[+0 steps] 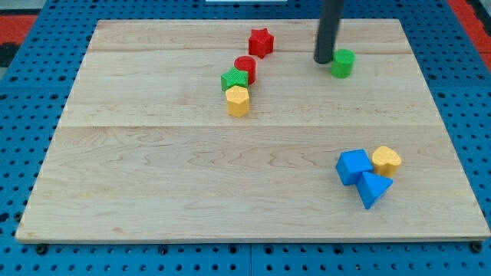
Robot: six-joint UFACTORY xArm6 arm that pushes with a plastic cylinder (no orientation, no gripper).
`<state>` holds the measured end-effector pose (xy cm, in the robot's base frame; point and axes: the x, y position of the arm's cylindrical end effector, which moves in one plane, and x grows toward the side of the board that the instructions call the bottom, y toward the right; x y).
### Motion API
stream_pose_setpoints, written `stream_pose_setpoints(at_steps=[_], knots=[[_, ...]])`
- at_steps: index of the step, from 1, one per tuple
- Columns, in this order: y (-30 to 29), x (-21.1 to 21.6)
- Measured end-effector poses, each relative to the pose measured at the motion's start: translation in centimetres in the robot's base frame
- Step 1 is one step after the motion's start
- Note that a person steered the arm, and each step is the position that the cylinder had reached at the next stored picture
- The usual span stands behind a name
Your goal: Place the green circle at the center right side of the board
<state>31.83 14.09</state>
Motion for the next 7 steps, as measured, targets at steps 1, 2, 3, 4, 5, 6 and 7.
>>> stream_pose_setpoints(at_steps=[1, 2, 3, 4, 5, 6, 7], knots=[[-0.3, 4.7], [-0.3, 3.5], [2.2, 2.2], [3.7, 0.1], [-0.7, -0.6], [-2.1, -6.3], [2.9, -4.6]])
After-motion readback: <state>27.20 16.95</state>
